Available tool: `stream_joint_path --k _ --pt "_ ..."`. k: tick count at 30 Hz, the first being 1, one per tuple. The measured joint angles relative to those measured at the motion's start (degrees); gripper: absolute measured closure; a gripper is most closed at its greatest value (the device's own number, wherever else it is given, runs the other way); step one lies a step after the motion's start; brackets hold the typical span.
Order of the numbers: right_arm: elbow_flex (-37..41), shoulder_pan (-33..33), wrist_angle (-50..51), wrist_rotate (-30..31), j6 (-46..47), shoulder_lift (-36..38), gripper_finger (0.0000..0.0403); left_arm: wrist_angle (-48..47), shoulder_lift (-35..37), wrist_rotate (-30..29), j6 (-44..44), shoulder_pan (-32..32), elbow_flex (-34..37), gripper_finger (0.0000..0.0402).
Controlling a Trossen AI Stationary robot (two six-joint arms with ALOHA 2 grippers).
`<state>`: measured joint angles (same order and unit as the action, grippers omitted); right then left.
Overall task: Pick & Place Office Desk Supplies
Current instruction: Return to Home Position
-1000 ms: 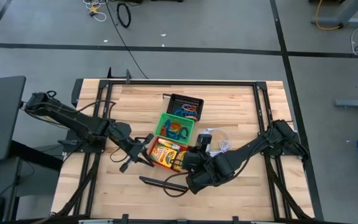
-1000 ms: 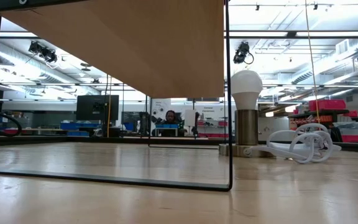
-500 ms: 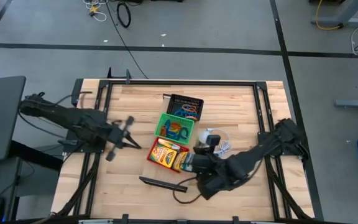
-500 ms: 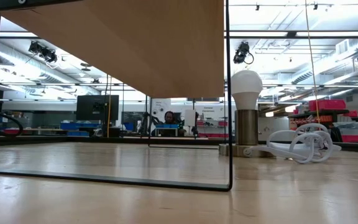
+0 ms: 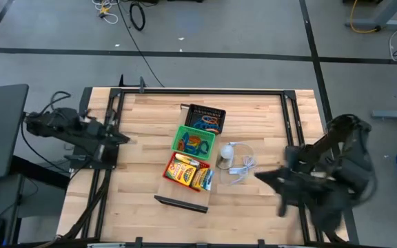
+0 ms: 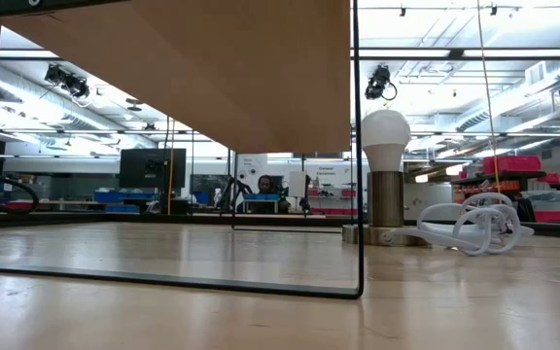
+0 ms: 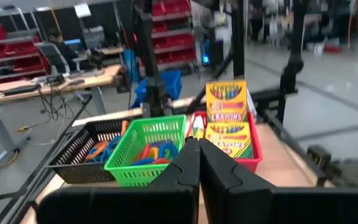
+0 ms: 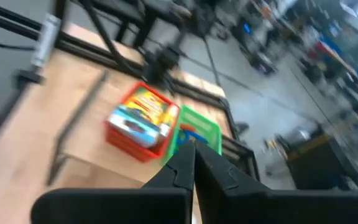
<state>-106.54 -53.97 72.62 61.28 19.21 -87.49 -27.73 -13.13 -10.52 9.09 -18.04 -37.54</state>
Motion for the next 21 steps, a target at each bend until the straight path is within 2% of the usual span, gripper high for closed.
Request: stream_joint_path --k 4,8,11,13,16,18,21 --pt "0.00 -8.24 0.09 2.88 -2.03 2.43 0.0399 -2.72 6.92 -0.94 -2.52 0.00 0.04 0.0399" --pt "0.02 -16.02 3.18 7.36 -0.53 2.90 0.0399 -4.09 13.09 -5.47 -3.96 0.00 1.96 0.0399" --pt "0.09 -21.05 9.63 12.80 7.36 2.85 0.0399 -5.90 12.93 -8.36 -5.48 0.02 2.94 0.0399" --pt "0.09 -23.07 13.41 16.92 13.60 2.86 0.0399 -2.26 11.90 -7.80 -6.11 0.02 3.45 0.0398" --pt "0.11 -24.77 14.43 26.78 18.92 2.85 0.0396 -0.61 10.35 -6.63 -5.28 0.04 4.22 0.0398" --pt "0.11 -25.15 14.45 28.73 17.85 2.88 0.0392 2.33 10.49 -5.50 -5.13 0.02 3.87 0.0398" --pt "0.13 -24.58 13.71 28.36 8.77 3.61 0.0392 1.93 10.43 -5.35 -3.86 0.03 3.92 0.0398"
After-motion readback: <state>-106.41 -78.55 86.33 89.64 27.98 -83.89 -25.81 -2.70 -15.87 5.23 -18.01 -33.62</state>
